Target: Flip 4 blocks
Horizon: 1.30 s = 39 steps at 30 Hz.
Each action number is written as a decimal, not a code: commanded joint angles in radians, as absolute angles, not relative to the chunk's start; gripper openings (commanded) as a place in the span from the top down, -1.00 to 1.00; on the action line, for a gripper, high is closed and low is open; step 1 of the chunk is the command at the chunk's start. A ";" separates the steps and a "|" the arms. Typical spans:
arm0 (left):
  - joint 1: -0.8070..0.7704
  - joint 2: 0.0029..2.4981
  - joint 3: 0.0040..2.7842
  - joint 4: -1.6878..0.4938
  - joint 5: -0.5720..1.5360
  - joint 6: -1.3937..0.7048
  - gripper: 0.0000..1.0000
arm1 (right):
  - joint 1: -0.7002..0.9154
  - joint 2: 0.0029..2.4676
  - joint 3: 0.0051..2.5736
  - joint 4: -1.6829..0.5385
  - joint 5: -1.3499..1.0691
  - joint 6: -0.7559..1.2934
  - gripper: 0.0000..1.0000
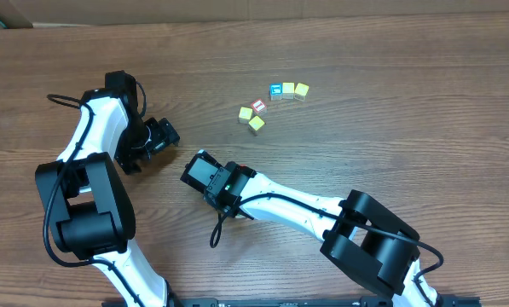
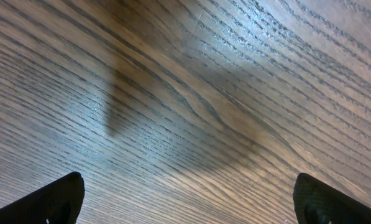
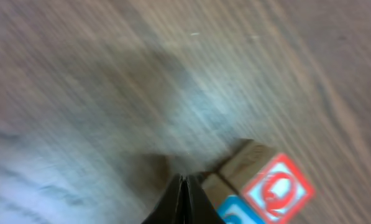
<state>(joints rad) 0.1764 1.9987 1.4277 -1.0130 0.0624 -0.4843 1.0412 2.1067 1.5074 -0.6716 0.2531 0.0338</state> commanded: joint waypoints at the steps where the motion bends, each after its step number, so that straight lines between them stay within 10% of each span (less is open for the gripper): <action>1: 0.168 1.993 1.437 -1.012 0.052 -0.487 -1.00 | 1.039 2.082 1.570 -0.681 0.092 0.056 0.92; 39: 0.168 1.993 1.437 -1.012 0.052 -0.487 -0.99 | 1.039 2.080 1.572 -0.841 0.198 0.052 0.92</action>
